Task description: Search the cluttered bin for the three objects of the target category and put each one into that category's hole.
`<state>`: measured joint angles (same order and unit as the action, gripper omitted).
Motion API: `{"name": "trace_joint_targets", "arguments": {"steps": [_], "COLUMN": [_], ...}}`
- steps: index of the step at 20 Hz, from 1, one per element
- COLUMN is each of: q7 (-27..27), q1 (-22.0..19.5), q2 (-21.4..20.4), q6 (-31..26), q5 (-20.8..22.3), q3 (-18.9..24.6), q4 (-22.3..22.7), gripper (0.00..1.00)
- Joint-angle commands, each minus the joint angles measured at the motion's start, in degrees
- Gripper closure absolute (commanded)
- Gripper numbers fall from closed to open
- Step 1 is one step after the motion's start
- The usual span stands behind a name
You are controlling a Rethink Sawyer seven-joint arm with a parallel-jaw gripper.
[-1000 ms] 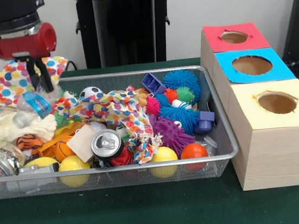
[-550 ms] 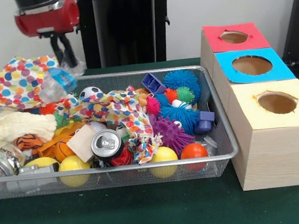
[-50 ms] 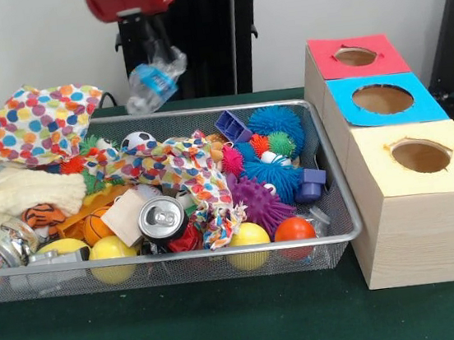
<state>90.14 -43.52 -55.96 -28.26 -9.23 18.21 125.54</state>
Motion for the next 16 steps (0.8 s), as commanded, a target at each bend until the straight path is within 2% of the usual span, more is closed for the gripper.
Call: {"name": "trace_joint_targets", "arguments": {"steps": [1,3,4,8,14,16], "q7": [13.45,12.55,11.33,11.05,11.44,12.28], "q1": [3.62,4.45,4.21,6.77,11.86,13.71], "q2": [-5.97,-6.06,-5.87,-4.54,-2.74,-1.44], "q6": [-3.83,-3.23,-1.84,1.86,0.45,-1.39], "q5": [-8.74,-10.72,-13.24,-20.08,-27.04,-27.99], "q3": [1.18,1.94,4.04,6.93,7.0,6.41], "q4": [11.85,13.17,14.88,18.21,18.58,17.16], "gripper": [1.0,1.0,1.0,1.0,1.0,1.0]}}
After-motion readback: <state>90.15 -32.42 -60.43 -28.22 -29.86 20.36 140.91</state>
